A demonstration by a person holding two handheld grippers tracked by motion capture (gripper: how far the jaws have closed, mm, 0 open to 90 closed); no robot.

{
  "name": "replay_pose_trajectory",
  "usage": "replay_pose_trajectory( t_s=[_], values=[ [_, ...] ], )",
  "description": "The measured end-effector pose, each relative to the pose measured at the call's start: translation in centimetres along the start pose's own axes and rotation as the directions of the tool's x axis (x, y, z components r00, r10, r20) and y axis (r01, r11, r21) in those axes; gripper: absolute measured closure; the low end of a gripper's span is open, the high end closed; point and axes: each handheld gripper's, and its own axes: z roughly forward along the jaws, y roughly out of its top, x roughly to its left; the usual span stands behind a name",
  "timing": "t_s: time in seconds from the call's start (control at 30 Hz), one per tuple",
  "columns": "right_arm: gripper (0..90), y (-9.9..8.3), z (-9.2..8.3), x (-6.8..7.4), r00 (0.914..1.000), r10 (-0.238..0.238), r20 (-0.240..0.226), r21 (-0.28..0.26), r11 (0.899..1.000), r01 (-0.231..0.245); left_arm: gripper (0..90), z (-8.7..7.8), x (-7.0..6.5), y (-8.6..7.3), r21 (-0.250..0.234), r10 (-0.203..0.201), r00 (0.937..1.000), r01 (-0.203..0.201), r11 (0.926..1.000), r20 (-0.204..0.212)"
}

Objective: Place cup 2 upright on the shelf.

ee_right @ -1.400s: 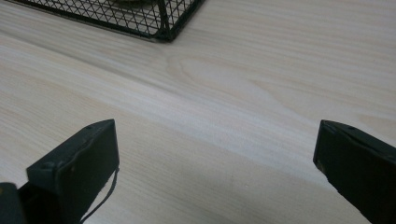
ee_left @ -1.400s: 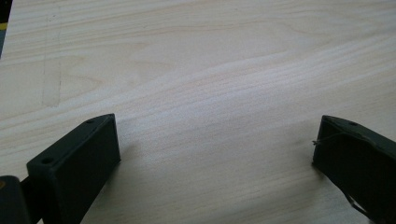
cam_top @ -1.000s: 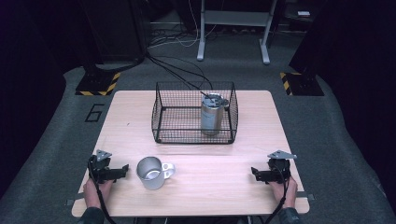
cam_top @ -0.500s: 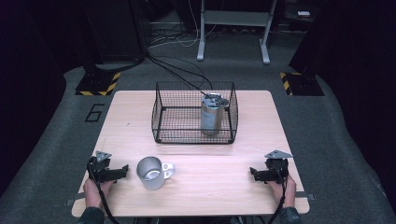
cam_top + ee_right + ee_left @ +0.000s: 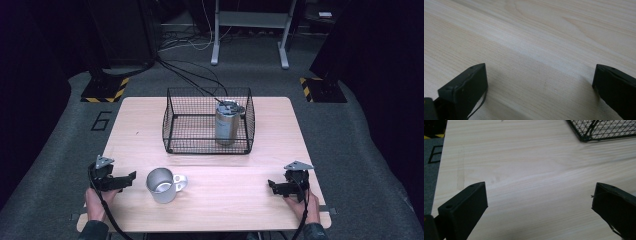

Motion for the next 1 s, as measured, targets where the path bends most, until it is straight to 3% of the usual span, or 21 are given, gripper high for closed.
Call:
replay_pose_trajectory(
  t_s=[0.5, 0.8, 1.0],
  values=[
    [0.0, 0.0, 0.0, 0.0, 1.0, -0.001, -0.004, -0.006, 1.0, 0.001, 0.0, -4.1, -3.6, 3.2, -0.083, 0.052, 0.9937, -0.043, 0.9956, 0.099],
    [0.0, 0.0, 0.0, 0.0, 1.0, -0.001, -0.004, -0.006, 1.0, 0.001, 0.0, -5.3, -6.7, 4.1, -0.124, 0.123, 0.978, -0.103, 0.9869, 0.168],
    [0.0, 0.0, 0.0, 0.0, 1.0, -0.001, -0.004, -0.005, 1.0, 0.001, 0.0, -5.1, -8.0, 4.0, -0.115, 0.148, 0.9682, -0.126, 0.9853, 0.202]
  ],
)
